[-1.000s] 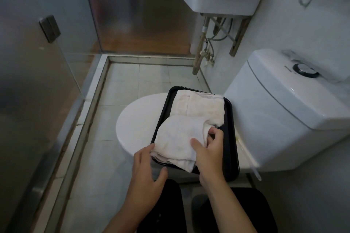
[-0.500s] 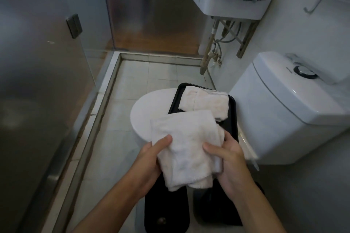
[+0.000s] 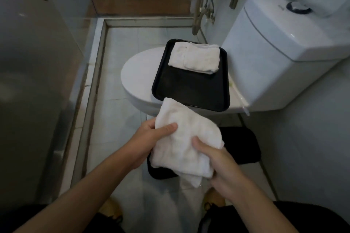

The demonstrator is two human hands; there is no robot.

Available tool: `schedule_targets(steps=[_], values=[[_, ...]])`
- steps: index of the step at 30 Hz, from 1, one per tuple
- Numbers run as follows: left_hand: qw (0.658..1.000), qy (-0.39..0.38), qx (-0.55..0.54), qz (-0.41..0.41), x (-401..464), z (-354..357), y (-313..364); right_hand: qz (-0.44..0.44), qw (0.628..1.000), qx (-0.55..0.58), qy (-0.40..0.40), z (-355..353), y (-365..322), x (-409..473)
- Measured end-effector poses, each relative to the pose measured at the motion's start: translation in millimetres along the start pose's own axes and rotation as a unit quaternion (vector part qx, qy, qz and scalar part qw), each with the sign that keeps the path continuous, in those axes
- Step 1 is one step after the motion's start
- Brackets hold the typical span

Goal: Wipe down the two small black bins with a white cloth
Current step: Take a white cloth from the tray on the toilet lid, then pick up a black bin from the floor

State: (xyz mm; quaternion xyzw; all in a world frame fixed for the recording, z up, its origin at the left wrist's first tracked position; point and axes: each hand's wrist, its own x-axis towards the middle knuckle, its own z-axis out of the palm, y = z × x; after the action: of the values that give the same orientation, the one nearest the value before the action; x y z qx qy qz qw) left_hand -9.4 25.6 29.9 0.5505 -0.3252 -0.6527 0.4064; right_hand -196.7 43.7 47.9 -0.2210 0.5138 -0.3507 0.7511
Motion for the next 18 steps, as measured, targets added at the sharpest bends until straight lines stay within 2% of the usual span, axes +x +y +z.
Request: schedule_targets(steps=[2, 4, 8, 13, 18], values=[[0.999, 0.029, 0.012, -0.024, 10, -2, -12, -0.050, 0.994, -0.079, 0.065, -3, -1, 7], [0.996, 0.045, 0.023, -0.068, 22, -1, -28, -0.056, 0.983, -0.139, 0.111, -9, 0, 14], [0.981, 0.094, 0.131, -0.112, 49, -1, -66, -0.062, 0.968, -0.171, 0.173, -28, -6, 26], [0.929, 0.101, 0.350, -0.069, 79, 9, -110, -0.072, 0.955, -0.169, 0.235, -55, -27, 29], [0.902, 0.096, 0.412, -0.092, 109, 46, -157, -0.068, 0.952, -0.153, 0.258, -75, -39, 27]])
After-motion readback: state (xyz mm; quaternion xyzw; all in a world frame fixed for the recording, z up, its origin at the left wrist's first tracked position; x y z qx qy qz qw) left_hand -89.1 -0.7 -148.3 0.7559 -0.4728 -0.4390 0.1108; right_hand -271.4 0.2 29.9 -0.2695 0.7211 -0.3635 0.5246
